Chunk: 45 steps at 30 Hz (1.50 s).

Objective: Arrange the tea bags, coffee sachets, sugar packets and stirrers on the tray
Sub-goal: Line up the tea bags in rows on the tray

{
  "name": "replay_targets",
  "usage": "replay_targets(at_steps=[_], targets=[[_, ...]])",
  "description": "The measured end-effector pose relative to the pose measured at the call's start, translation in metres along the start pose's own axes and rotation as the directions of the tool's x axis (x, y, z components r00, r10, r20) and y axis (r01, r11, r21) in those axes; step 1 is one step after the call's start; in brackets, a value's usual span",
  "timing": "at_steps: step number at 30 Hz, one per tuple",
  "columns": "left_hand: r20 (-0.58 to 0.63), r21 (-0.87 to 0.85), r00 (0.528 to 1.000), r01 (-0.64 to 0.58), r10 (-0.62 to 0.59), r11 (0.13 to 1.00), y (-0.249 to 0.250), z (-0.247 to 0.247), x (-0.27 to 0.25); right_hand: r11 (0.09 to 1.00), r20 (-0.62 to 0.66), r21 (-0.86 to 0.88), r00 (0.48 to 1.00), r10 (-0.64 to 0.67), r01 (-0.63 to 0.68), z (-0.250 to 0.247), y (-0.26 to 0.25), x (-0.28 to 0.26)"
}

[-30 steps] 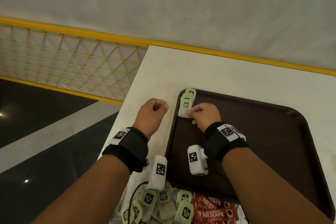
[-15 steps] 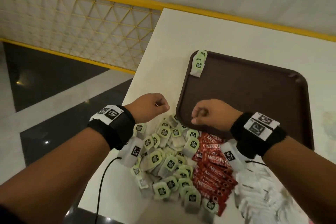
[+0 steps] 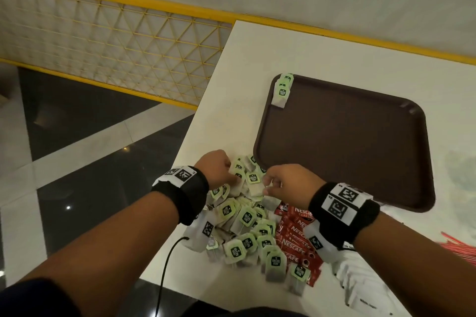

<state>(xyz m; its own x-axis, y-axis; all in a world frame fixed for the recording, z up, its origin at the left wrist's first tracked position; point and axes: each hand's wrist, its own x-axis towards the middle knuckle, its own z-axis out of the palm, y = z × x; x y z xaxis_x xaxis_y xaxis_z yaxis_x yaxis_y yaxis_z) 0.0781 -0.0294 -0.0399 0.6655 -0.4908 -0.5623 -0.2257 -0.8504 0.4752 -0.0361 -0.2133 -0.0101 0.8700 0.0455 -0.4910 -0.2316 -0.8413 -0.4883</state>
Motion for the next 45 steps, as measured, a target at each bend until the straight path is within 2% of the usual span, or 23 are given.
replay_targets(at_steps=[7,13,15,17,19,20,23,27,31,35,39,42,45], targets=[[-0.007,-0.089,0.998,-0.055,0.055,0.994,0.003,-0.01,-0.009,0.994,-0.049,0.092,0.997,0.057,-0.053,-0.008,0.01,-0.007],[-0.01,-0.28,0.99,-0.137,0.14,0.95,0.015,-0.031,-0.012,0.969,-0.108,0.247,0.994,0.019,0.008,-0.022,0.008,-0.003],[-0.021,-0.405,0.987,-0.153,0.158,0.901,0.024,-0.036,-0.01,0.931,-0.114,0.36,0.993,-0.009,0.05,-0.027,0.006,-0.001],[0.016,-0.603,0.982,-0.141,0.188,0.785,0.033,-0.039,-0.005,0.867,-0.12,0.491,0.992,-0.034,0.089,-0.03,0.003,0.003],[0.057,-0.739,0.979,-0.089,0.194,0.668,0.043,-0.039,0.003,0.778,-0.167,0.619,0.986,-0.007,0.11,-0.032,0.0,0.011],[0.052,-0.762,0.981,-0.082,0.187,0.642,0.048,-0.038,0.008,0.744,-0.202,0.659,0.979,0.033,0.111,-0.033,0.0,0.015],[-0.014,-0.802,0.985,-0.114,0.173,0.586,0.061,-0.038,0.027,0.709,-0.305,0.698,0.937,0.168,0.1,-0.037,0.003,0.034],[-0.052,-0.822,0.98,-0.15,0.19,0.55,0.075,-0.04,0.052,0.7,-0.377,0.707,0.891,0.253,0.1,-0.049,0.012,0.059],[-0.06,-0.831,0.966,-0.187,0.251,0.524,0.082,-0.041,0.074,0.589,-0.308,0.805,0.897,0.318,0.068,-0.061,0.022,0.077],[-0.036,-0.911,0.988,-0.095,0.152,0.401,0.079,-0.041,0.096,0.468,-0.242,0.883,0.896,0.373,0.043,-0.069,0.035,0.094],[-0.084,-0.917,0.993,-0.11,0.084,0.384,0.071,-0.043,0.115,0.372,-0.211,0.928,0.867,0.452,0.032,-0.072,0.046,0.11],[-0.11,-0.912,0.993,-0.115,0.036,0.395,0.066,-0.047,0.125,0.387,-0.222,0.922,0.81,0.543,-0.008,-0.07,0.054,0.126],[-0.118,-0.903,0.993,-0.119,0.028,0.412,0.063,-0.05,0.129,0.461,-0.247,0.884,0.758,0.604,-0.078,-0.069,0.06,0.143]])
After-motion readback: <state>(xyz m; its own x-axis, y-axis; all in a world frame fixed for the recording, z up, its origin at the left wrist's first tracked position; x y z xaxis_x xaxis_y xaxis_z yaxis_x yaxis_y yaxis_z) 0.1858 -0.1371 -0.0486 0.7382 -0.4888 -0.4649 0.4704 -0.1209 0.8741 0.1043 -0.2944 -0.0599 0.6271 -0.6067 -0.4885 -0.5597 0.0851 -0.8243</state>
